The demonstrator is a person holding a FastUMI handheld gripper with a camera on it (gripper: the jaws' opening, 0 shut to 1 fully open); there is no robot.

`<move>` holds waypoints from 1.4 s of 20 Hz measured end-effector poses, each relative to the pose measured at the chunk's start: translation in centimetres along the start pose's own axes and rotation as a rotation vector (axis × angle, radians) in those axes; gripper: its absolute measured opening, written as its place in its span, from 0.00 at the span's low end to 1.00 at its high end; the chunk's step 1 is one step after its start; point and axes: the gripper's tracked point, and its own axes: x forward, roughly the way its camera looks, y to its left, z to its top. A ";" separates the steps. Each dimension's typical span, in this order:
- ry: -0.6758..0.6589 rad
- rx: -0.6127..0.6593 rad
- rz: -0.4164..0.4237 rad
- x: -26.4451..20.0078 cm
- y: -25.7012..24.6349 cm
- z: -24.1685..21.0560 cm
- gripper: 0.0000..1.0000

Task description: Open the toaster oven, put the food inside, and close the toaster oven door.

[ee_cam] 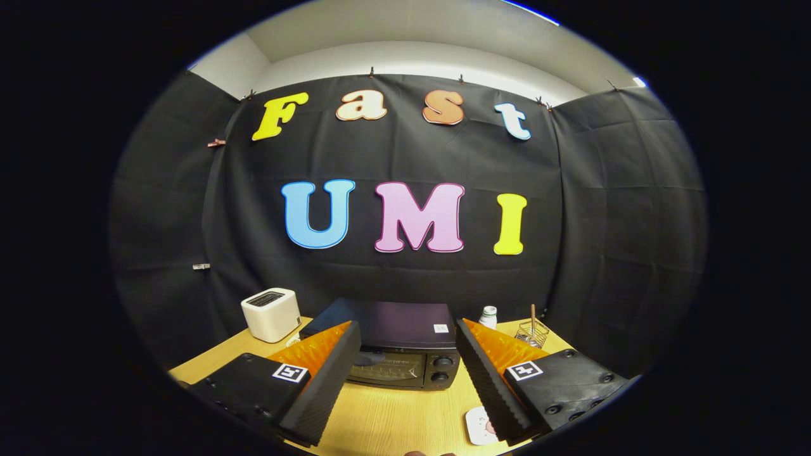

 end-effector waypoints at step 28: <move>0.191 -0.067 -0.049 17.0 7.9 -13.0 0.98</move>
